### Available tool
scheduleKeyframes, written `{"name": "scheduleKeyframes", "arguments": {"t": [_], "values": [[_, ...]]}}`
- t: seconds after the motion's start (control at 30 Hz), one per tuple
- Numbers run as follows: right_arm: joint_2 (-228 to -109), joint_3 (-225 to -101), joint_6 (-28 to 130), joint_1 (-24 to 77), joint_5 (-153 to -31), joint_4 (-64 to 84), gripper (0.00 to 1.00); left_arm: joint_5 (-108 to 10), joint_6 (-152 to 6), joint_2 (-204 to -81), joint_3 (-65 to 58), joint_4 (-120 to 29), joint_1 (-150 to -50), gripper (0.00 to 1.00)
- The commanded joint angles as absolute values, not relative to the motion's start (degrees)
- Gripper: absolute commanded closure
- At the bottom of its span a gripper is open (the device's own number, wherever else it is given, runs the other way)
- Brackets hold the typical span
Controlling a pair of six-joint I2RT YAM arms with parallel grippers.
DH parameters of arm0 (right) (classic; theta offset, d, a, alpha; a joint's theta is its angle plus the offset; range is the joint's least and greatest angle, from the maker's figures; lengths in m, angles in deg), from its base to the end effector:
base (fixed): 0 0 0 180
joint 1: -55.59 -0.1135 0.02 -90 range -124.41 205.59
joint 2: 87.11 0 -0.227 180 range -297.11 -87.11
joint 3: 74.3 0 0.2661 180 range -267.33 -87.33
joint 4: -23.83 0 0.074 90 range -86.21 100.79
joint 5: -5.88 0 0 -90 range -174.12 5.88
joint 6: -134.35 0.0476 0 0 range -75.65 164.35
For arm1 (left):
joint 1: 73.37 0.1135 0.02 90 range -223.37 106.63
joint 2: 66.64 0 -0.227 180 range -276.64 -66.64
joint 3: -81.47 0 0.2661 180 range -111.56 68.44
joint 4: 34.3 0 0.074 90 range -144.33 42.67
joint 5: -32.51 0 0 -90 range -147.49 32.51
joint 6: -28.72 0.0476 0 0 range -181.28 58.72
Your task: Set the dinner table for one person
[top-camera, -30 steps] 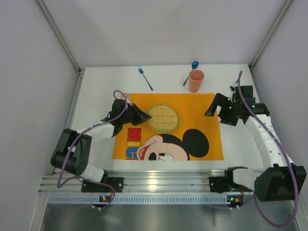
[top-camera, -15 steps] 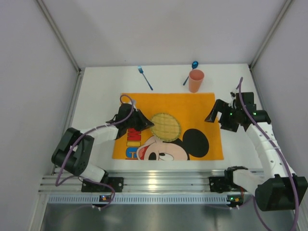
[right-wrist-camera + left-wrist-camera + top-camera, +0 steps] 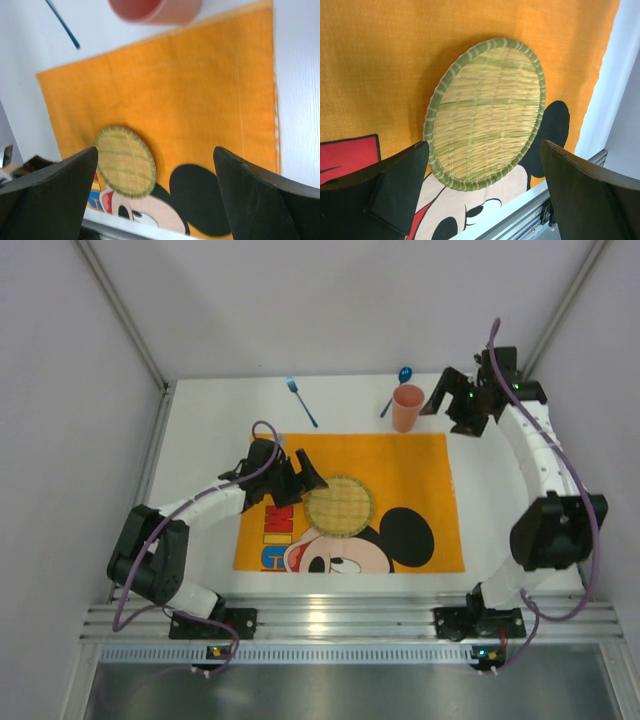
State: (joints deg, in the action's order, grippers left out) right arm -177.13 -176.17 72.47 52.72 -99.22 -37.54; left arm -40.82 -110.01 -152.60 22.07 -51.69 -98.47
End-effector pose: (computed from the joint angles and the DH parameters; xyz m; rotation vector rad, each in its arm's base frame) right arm 0.3573 0.0303 0.3039 0.4224 2.4386 0.5592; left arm 0.2914 -0.1516 0.1379 -0.3604 2.4851 -0.9333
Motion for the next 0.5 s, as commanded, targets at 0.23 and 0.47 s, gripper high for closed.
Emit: {"name": "scheduleKeyframes", "arguments": {"t": [0.23,0.47], "values": [[-212.2,-209.9,77.0,52.4,-94.2,-39.5,0.00,-37.7,-104.3,-151.8,12.4,-57.7,-95.5,0.06],[-222.7,-218.6,79.9,51.9,-89.2,-39.5,0.20,-35.4,-101.6,-154.5,9.8,-59.8,-93.9,0.08]]}}
